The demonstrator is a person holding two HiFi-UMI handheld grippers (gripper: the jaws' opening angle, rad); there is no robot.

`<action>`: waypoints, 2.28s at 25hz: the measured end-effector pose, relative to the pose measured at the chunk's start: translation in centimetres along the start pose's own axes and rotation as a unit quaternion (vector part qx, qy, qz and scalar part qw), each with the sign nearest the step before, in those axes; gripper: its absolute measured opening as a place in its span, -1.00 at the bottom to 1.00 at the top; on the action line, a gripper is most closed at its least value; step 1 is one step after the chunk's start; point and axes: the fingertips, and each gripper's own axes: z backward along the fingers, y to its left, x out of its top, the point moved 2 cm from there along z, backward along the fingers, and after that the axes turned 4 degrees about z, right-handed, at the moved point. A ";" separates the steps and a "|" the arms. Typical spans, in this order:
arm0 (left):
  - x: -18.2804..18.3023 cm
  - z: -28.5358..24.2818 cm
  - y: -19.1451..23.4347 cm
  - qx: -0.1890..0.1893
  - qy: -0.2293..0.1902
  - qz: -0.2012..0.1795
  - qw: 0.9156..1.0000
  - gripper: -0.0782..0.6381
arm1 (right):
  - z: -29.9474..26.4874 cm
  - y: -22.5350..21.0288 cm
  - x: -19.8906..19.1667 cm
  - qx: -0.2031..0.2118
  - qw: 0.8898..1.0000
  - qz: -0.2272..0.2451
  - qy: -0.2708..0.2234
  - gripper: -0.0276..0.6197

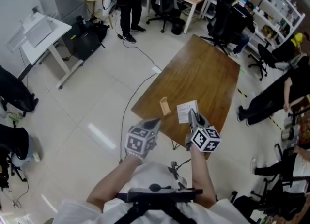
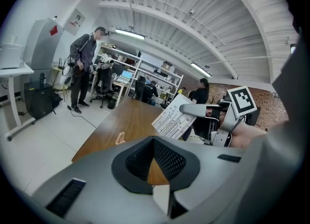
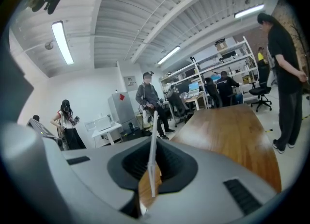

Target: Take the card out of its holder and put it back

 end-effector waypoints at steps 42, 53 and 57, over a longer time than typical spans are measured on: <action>-0.2 -7.3 5.2 -0.029 0.067 0.029 0.997 -0.79 | -14.0 -2.5 -6.1 0.023 0.998 0.013 0.058 -0.85; -0.6 -7.0 5.8 -0.023 0.078 0.034 0.996 -0.79 | -14.3 -2.6 -6.6 0.026 0.998 0.011 0.059 -0.85; -0.5 -7.2 6.1 -0.020 0.072 0.034 0.997 -0.79 | -14.3 -2.6 -6.7 0.031 0.997 0.015 0.063 -0.85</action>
